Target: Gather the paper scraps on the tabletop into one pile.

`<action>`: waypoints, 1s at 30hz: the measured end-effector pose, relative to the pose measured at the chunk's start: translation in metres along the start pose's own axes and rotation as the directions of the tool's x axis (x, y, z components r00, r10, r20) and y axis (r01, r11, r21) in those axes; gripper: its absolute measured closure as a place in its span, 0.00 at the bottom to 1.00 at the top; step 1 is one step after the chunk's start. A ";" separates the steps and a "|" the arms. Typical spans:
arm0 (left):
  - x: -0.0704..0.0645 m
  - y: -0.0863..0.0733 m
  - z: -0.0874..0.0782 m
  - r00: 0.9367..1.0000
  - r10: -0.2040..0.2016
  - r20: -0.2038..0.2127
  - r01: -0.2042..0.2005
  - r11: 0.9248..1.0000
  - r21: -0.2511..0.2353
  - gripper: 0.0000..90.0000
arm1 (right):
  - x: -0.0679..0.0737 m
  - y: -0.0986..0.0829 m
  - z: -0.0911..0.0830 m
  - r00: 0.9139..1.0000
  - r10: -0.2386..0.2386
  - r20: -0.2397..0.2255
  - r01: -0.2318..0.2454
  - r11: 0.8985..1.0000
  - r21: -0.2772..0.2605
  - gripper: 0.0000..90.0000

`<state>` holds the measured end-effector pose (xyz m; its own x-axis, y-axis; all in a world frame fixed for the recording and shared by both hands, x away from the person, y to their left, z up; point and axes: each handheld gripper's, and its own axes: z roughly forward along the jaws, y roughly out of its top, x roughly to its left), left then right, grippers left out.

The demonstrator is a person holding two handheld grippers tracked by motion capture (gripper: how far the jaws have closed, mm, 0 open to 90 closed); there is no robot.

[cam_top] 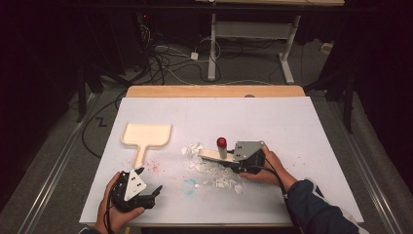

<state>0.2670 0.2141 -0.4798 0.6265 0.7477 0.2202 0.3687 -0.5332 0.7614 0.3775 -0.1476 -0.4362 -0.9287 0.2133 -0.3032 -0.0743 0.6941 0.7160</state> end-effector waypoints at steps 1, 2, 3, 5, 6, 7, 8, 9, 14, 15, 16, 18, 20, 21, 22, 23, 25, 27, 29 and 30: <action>0.000 0.001 0.000 1.000 0.002 -0.002 -0.002 1.000 -0.001 0.18 | -0.001 0.001 -0.003 1.000 -0.001 0.017 0.002 1.000 -0.013 0.76; 0.000 0.001 0.001 1.000 0.002 -0.002 -0.002 1.000 -0.003 0.18 | -0.002 0.003 -0.006 0.999 0.011 0.034 -0.010 1.000 -0.028 0.76; 0.000 0.001 0.001 1.000 0.000 0.000 0.000 1.000 -0.003 0.18 | -0.007 0.006 -0.010 0.999 0.032 0.040 -0.030 0.999 -0.041 0.76; 0.000 0.001 0.001 1.000 0.002 0.000 -0.002 1.000 -0.002 0.18 | -0.010 0.008 -0.011 0.998 0.035 0.061 -0.032 0.999 -0.041 0.76; 0.000 0.001 0.001 1.000 0.001 0.000 -0.001 1.000 -0.002 0.18 | -0.013 0.009 -0.011 0.996 0.035 0.078 -0.031 0.999 -0.042 0.76; 0.000 0.001 0.001 1.000 0.001 0.001 -0.001 1.000 -0.002 0.18 | -0.018 0.011 -0.011 0.996 0.042 0.079 -0.040 0.999 -0.032 0.76; 0.001 0.001 0.002 1.000 0.001 0.002 -0.001 1.000 -0.002 0.18 | -0.020 0.012 -0.009 0.995 0.044 0.087 -0.042 0.999 -0.026 0.76; 0.001 0.001 0.001 1.000 0.002 0.002 -0.002 1.000 -0.002 0.18 | -0.029 0.015 -0.004 0.992 0.043 0.115 -0.041 0.999 -0.022 0.76; 0.002 0.000 0.002 1.000 -0.001 0.005 0.001 1.000 0.002 0.18 | -0.048 0.022 0.020 0.985 0.048 0.166 -0.051 0.999 0.015 0.76; 0.002 0.000 0.002 1.000 -0.002 0.003 0.002 1.000 0.002 0.18 | -0.054 0.025 0.032 0.982 0.055 0.180 -0.061 0.998 0.025 0.76; 0.002 0.000 0.003 1.000 -0.007 0.003 0.007 1.000 -0.002 0.18 | -0.057 0.026 0.039 0.982 0.055 0.183 -0.061 0.998 0.027 0.76; 0.003 0.000 0.003 1.000 0.000 0.007 0.000 1.000 0.006 0.18 | -0.059 0.027 0.046 0.982 0.053 0.181 -0.059 0.998 0.024 0.76; 0.003 -0.001 0.004 1.000 0.000 0.009 0.000 1.000 0.008 0.18 | -0.060 0.029 0.058 0.983 0.052 0.176 -0.058 0.998 0.026 0.76; 0.003 -0.001 0.004 1.000 -0.001 0.009 0.001 1.000 0.008 0.18 | -0.061 0.029 0.064 0.984 0.062 0.169 -0.067 0.998 0.021 0.76; 0.003 -0.001 0.004 1.000 -0.003 0.011 0.003 1.000 0.008 0.18 | -0.061 0.030 0.070 0.984 0.069 0.162 -0.073 0.997 0.021 0.76; 0.003 -0.001 0.004 1.000 -0.004 0.013 0.004 1.000 0.007 0.18 | -0.060 0.030 0.075 0.985 0.070 0.159 -0.074 0.997 0.022 0.76; 0.004 -0.001 0.004 1.000 -0.003 0.014 0.003 1.000 0.009 0.18 | -0.058 0.032 0.084 0.988 0.065 0.142 -0.069 0.997 0.021 0.76; 0.004 -0.002 0.004 1.000 -0.004 0.015 0.004 1.000 0.009 0.18 | -0.052 0.036 0.092 0.992 0.054 0.115 -0.055 0.998 0.011 0.76; 0.003 -0.002 0.004 1.000 -0.006 0.016 0.006 1.000 0.009 0.18 | -0.050 0.038 0.094 0.994 0.051 0.101 -0.053 0.999 0.011 0.76; 0.003 -0.002 0.004 1.000 -0.004 0.017 0.004 1.000 0.010 0.18 | -0.045 0.039 0.096 0.998 0.032 0.063 -0.033 0.999 0.015 0.76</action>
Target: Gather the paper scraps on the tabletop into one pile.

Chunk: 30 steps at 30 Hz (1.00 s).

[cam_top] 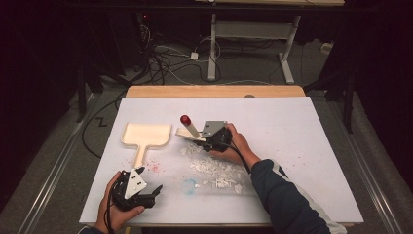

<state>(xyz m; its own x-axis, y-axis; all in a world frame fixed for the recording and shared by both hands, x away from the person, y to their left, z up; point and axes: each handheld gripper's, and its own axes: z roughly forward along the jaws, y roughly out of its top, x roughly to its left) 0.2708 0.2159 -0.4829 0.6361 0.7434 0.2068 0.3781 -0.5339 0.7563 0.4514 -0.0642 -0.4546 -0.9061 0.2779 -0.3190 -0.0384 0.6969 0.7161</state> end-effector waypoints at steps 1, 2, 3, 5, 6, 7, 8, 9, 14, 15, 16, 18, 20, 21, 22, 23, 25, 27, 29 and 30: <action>0.000 0.000 0.000 1.000 0.002 0.001 -0.002 1.000 0.003 0.18 | 0.000 0.000 0.000 1.000 0.000 0.000 0.000 1.000 0.000 0.76; 0.000 0.000 0.000 1.000 0.003 0.003 -0.003 1.000 0.004 0.18 | 0.003 0.000 0.000 1.000 -0.011 -0.021 0.011 1.000 -0.001 0.75; -0.001 0.000 0.000 1.000 0.006 0.004 -0.006 1.000 0.006 0.18 | 0.004 0.001 -0.001 0.999 -0.013 -0.050 0.013 1.000 -0.005 0.75; -0.001 0.000 0.000 1.000 0.008 0.006 -0.008 1.000 0.006 0.18 | 0.007 0.001 -0.004 0.993 -0.050 -0.103 0.049 0.999 -0.013 0.74; -0.002 0.000 0.000 1.000 0.007 0.008 -0.007 1.000 0.005 0.18 | 0.008 0.001 -0.007 0.989 -0.056 -0.137 0.053 0.998 -0.022 0.74; -0.002 0.000 0.000 1.000 0.007 0.008 -0.007 1.000 0.004 0.18 | 0.010 0.000 -0.009 0.984 -0.075 -0.163 0.071 0.997 -0.029 0.74; -0.003 0.000 0.000 1.000 0.006 0.008 -0.006 1.000 0.002 0.18 | 0.013 0.000 -0.013 0.980 -0.086 -0.180 0.083 0.996 -0.022 0.74; -0.003 0.000 0.000 1.000 0.007 0.011 -0.007 1.000 0.003 0.18 | 0.015 -0.001 -0.016 0.973 -0.115 -0.199 0.113 0.993 -0.023 0.74; -0.004 0.000 0.000 1.000 0.015 0.015 -0.015 1.000 0.006 0.18 | 0.022 -0.009 -0.040 0.959 -0.142 -0.247 0.139 0.990 -0.028 0.74; -0.004 0.001 -0.001 0.999 0.031 0.010 -0.031 1.000 0.001 0.18 | 0.021 -0.011 -0.045 0.956 -0.150 -0.251 0.144 0.989 -0.042 0.75; -0.005 0.001 -0.001 1.000 0.021 0.018 -0.021 1.000 0.007 0.18 | 0.022 -0.014 -0.051 0.957 -0.132 -0.259 0.125 0.991 -0.041 0.75; -0.005 0.001 -0.001 0.999 0.035 0.015 -0.035 0.999 0.000 0.18 | 0.022 -0.017 -0.061 0.953 -0.163 -0.255 0.151 0.986 -0.065 0.75; -0.006 0.001 0.000 0.999 0.025 0.023 -0.025 1.000 0.010 0.18 | 0.022 -0.022 -0.074 0.959 -0.147 -0.241 0.129 0.988 -0.088 0.76; -0.006 0.001 0.000 0.999 0.023 0.025 -0.023 1.000 0.009 0.18 | 0.022 -0.024 -0.080 0.965 -0.125 -0.232 0.105 0.990 -0.095 0.76; -0.006 0.002 0.001 0.999 0.036 0.021 -0.036 0.999 0.004 0.18 | 0.021 -0.028 -0.092 0.974 -0.114 -0.198 0.093 0.989 -0.116 0.76; -0.006 0.002 0.001 0.999 0.037 0.021 -0.038 0.999 0.005 0.18 | 0.021 -0.028 -0.092 0.974 -0.114 -0.198 0.093 0.989 -0.116 0.76; -0.007 0.002 0.001 0.999 0.039 0.024 -0.039 0.999 0.005 0.18 | 0.017 -0.032 -0.110 0.989 -0.065 -0.133 0.048 0.990 -0.132 0.76; -0.008 0.003 0.001 0.999 0.043 0.024 -0.043 0.999 0.006 0.18 | 0.016 -0.033 -0.117 0.992 -0.052 -0.115 0.036 0.990 -0.136 0.76; -0.008 0.004 0.002 0.999 0.047 0.025 -0.047 0.999 0.008 0.18 | 0.015 -0.034 -0.130 0.997 -0.013 -0.075 0.002 0.990 -0.142 0.76; -0.008 0.004 0.002 0.999 0.048 0.027 -0.048 0.999 0.009 0.18 | 0.015 -0.036 -0.136 0.999 0.010 -0.051 -0.017 0.990 -0.141 0.76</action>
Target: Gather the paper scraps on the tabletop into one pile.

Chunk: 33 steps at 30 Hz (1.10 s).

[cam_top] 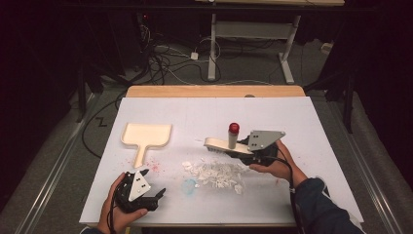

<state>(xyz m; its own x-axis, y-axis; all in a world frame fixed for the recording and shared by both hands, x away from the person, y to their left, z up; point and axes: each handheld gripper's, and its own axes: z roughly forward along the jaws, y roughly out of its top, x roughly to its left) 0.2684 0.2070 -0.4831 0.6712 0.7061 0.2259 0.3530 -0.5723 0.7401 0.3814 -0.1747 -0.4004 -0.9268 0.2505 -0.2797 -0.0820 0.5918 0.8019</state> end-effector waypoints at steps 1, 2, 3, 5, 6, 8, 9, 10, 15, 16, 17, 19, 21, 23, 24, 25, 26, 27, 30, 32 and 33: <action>0.000 0.000 0.000 1.000 0.001 0.001 -0.001 1.000 0.002 0.18 | 0.001 -0.001 -0.012 0.998 0.049 0.031 -0.049 0.999 0.000 0.76; -0.001 0.000 0.001 1.000 0.001 0.000 -0.001 1.000 0.003 0.18 | 0.001 -0.001 -0.012 0.998 0.049 0.031 -0.049 0.999 0.000 0.76; -0.001 0.001 0.001 1.000 0.002 0.000 -0.002 1.000 0.003 0.18 | 0.003 -0.002 -0.018 0.996 0.069 0.059 -0.069 0.998 0.004 0.76; -0.001 0.001 0.000 1.000 0.005 -0.001 -0.005 1.000 -0.002 0.18 | 0.006 -0.005 -0.029 0.991 0.099 0.087 -0.102 0.994 0.037 0.76; -0.001 0.002 0.000 1.000 0.008 -0.001 -0.008 1.000 -0.005 0.18 | 0.008 -0.007 -0.035 0.987 0.116 0.115 -0.123 0.991 0.057 0.76; -0.002 0.002 0.000 1.000 0.010 -0.001 -0.010 1.000 -0.005 0.18 | 0.012 -0.012 -0.047 0.979 0.139 0.151 -0.153 0.985 0.081 0.76; -0.001 0.002 0.000 1.000 0.010 0.000 -0.010 1.000 -0.007 0.18 | 0.013 -0.016 -0.052 0.972 0.160 0.170 -0.177 0.980 0.092 0.76; -0.001 0.002 -0.001 1.000 0.012 -0.002 -0.012 1.000 -0.008 0.18 | 0.015 -0.020 -0.058 0.968 0.169 0.185 -0.190 0.976 0.107 0.76; -0.001 0.003 -0.002 1.000 0.018 -0.005 -0.018 1.000 -0.011 0.18 | 0.027 -0.040 -0.078 0.938 0.211 0.276 -0.268 0.945 0.186 0.76; -0.001 0.003 -0.002 1.000 0.018 -0.006 -0.018 1.000 -0.012 0.18 | 0.029 -0.044 -0.080 0.933 0.209 0.292 -0.274 0.939 0.206 0.76; -0.001 0.003 -0.002 1.000 0.019 -0.006 -0.019 1.000 -0.012 0.18 | 0.032 -0.047 -0.081 0.929 0.209 0.305 -0.284 0.933 0.224 0.76; -0.001 0.003 -0.001 1.000 0.021 -0.006 -0.021 1.000 -0.011 0.18 | 0.038 -0.054 -0.078 0.919 0.233 0.317 -0.318 0.915 0.249 0.76; -0.002 0.003 -0.001 1.000 0.015 0.000 -0.015 1.000 -0.004 0.18 | 0.043 -0.058 -0.072 0.923 0.241 0.300 -0.322 0.909 0.263 0.76; -0.003 0.004 -0.001 1.000 0.019 0.000 -0.019 1.000 -0.003 0.18 | 0.048 -0.056 -0.064 0.925 0.257 0.279 -0.328 0.912 0.248 0.76; -0.003 0.004 -0.001 1.000 0.020 0.001 -0.020 1.000 -0.004 0.18 | 0.051 -0.054 -0.059 0.931 0.248 0.268 -0.315 0.918 0.242 0.76; -0.002 0.004 -0.001 1.000 0.021 0.003 -0.021 1.000 -0.001 0.18 | 0.054 -0.052 -0.053 0.932 0.243 0.270 -0.309 0.920 0.240 0.76; -0.003 0.004 0.000 1.000 0.017 0.004 -0.017 1.000 -0.003 0.18 | 0.056 -0.050 -0.049 0.934 0.244 0.261 -0.305 0.925 0.228 0.76; -0.002 0.004 0.000 1.000 0.018 0.004 -0.018 1.000 -0.003 0.18 | 0.058 -0.047 -0.045 0.937 0.254 0.239 -0.304 0.930 0.206 0.76; -0.002 0.004 0.000 1.000 0.017 0.004 -0.017 1.000 -0.003 0.18 | 0.061 -0.038 -0.037 0.943 0.272 0.194 -0.304 0.939 0.160 0.76; -0.002 0.004 0.000 1.000 0.017 0.005 -0.017 1.000 -0.005 0.18 | 0.061 -0.032 -0.035 0.945 0.259 0.202 -0.291 0.946 0.147 0.76; -0.002 0.004 0.000 1.000 0.017 0.005 -0.016 1.000 -0.005 0.18 | 0.059 -0.029 -0.035 0.945 0.263 0.195 -0.292 0.946 0.138 0.76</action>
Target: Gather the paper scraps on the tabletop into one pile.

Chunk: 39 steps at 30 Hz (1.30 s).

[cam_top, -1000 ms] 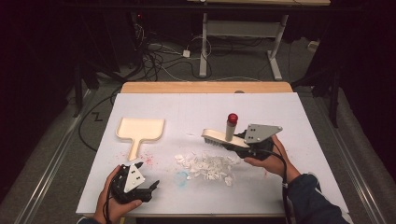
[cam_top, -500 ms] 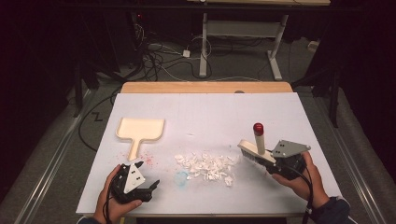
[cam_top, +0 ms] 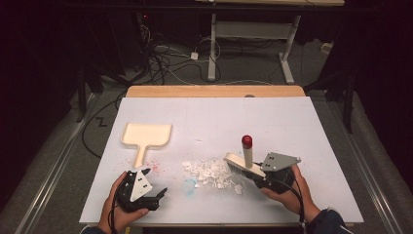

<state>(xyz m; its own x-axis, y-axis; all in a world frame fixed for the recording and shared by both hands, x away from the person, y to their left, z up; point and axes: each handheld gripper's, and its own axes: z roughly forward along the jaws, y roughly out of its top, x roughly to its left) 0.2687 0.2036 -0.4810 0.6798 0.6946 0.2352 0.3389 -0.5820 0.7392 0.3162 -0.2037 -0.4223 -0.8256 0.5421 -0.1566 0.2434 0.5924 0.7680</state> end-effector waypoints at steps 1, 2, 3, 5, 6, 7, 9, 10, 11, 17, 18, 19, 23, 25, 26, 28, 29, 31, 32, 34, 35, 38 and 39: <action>0.000 0.000 0.000 1.000 0.000 0.000 0.000 1.000 0.001 0.18 | -0.002 0.003 0.000 1.000 0.001 0.002 -0.001 1.000 -0.012 0.76; 0.000 0.000 0.000 1.000 -0.001 0.000 0.001 1.000 0.000 0.18 | -0.005 0.008 -0.001 1.000 -0.003 0.009 0.003 1.000 -0.030 0.76; 0.001 0.000 0.000 1.000 -0.002 0.000 0.002 1.000 0.000 0.18 | -0.007 0.010 -0.002 1.000 -0.001 0.002 0.001 0.999 -0.040 0.76; 0.001 0.000 0.001 1.000 -0.005 0.000 0.005 1.000 0.000 0.18 | -0.013 0.018 -0.003 1.000 -0.005 -0.006 0.005 0.998 -0.060 0.76; 0.001 0.000 0.001 1.000 -0.006 -0.001 0.006 1.000 0.001 0.18 | -0.016 0.022 -0.003 1.000 -0.009 -0.004 0.009 0.998 -0.070 0.76; 0.001 0.000 0.001 1.000 -0.006 -0.002 0.006 1.000 0.002 0.18 | -0.019 0.026 -0.002 1.000 -0.019 -0.004 0.019 0.997 -0.072 0.76; 0.001 0.000 0.001 1.000 -0.007 -0.002 0.007 1.000 0.004 0.18 | -0.026 0.034 0.004 1.000 -0.021 0.002 0.021 0.995 -0.093 0.76; 0.001 0.001 0.002 1.000 -0.008 -0.002 0.008 1.000 0.005 0.18 | -0.029 0.039 0.008 0.999 -0.031 0.010 0.032 0.995 -0.099 0.76; 0.001 0.001 0.002 1.000 -0.009 -0.002 0.009 1.000 0.006 0.18 | -0.033 0.044 0.016 0.999 -0.032 0.022 0.034 0.994 -0.104 0.76; 0.003 0.001 0.003 1.000 -0.001 -0.004 0.001 1.000 0.003 0.18 | -0.054 0.064 0.072 0.995 -0.079 0.066 0.084 0.992 -0.093 0.76; 0.003 0.000 0.004 1.000 0.002 -0.005 -0.002 1.000 0.005 0.18 | -0.056 0.067 0.083 0.994 -0.077 0.075 0.083 0.993 -0.079 0.76; 0.003 0.000 0.004 1.000 0.002 -0.005 -0.002 1.000 0.006 0.18 | -0.057 0.069 0.093 0.993 -0.085 0.088 0.090 0.994 -0.058 0.76; 0.002 -0.001 0.005 1.000 -0.010 0.009 0.010 1.000 0.016 0.18 | -0.055 0.072 0.125 0.985 -0.130 0.112 0.135 0.990 -0.036 0.76; 0.002 -0.002 0.005 1.000 -0.009 0.010 0.009 1.000 0.017 0.18 | -0.052 0.073 0.137 0.985 -0.133 0.107 0.138 0.989 -0.044 0.76; 0.002 -0.002 0.005 1.000 -0.014 0.011 0.014 1.000 0.013 0.18 | -0.051 0.073 0.141 0.987 -0.131 0.097 0.136 0.990 -0.047 0.76; 0.003 -0.002 0.005 1.000 -0.002 0.007 0.002 1.000 0.009 0.18 | -0.045 0.073 0.148 0.986 -0.147 0.073 0.151 0.987 -0.055 0.76; 0.003 -0.002 0.005 1.000 -0.002 0.008 0.002 1.000 0.009 0.18 | -0.043 0.074 0.150 0.987 -0.152 0.049 0.155 0.986 -0.057 0.76; 0.002 -0.002 0.005 1.000 -0.002 0.007 0.002 1.000 0.009 0.18 | -0.038 0.073 0.150 0.981 -0.191 -0.003 0.191 0.980 -0.053 0.75; 0.002 -0.002 0.005 1.000 0.002 0.007 -0.002 1.000 0.012 0.18 | -0.037 0.073 0.148 0.979 -0.201 -0.040 0.198 0.978 -0.065 0.75; 0.002 -0.003 0.004 1.000 -0.006 0.014 0.005 1.000 0.022 0.18 | -0.034 0.070 0.143 0.970 -0.218 -0.110 0.209 0.974 -0.086 0.75; 0.002 -0.003 0.004 1.000 -0.006 0.015 0.005 1.000 0.024 0.18 | -0.032 0.069 0.139 0.962 -0.230 -0.145 0.219 0.972 -0.087 0.75; 0.001 -0.002 0.004 1.000 0.008 0.010 -0.008 1.000 0.017 0.18 | -0.029 0.064 0.127 0.935 -0.271 -0.231 0.254 0.962 -0.100 0.75; 0.001 -0.001 0.004 1.000 0.006 0.011 -0.006 1.000 0.014 0.18 | -0.028 0.062 0.121 0.926 -0.266 -0.267 0.246 0.964 -0.106 0.76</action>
<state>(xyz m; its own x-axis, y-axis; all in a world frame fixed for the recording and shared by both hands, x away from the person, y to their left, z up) 0.2712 0.2032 -0.4845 0.6889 0.6863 0.2331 0.3434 -0.5922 0.7290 0.4163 -0.1102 -0.4459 -0.9653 0.1858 -0.1834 -0.0223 0.6412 0.7670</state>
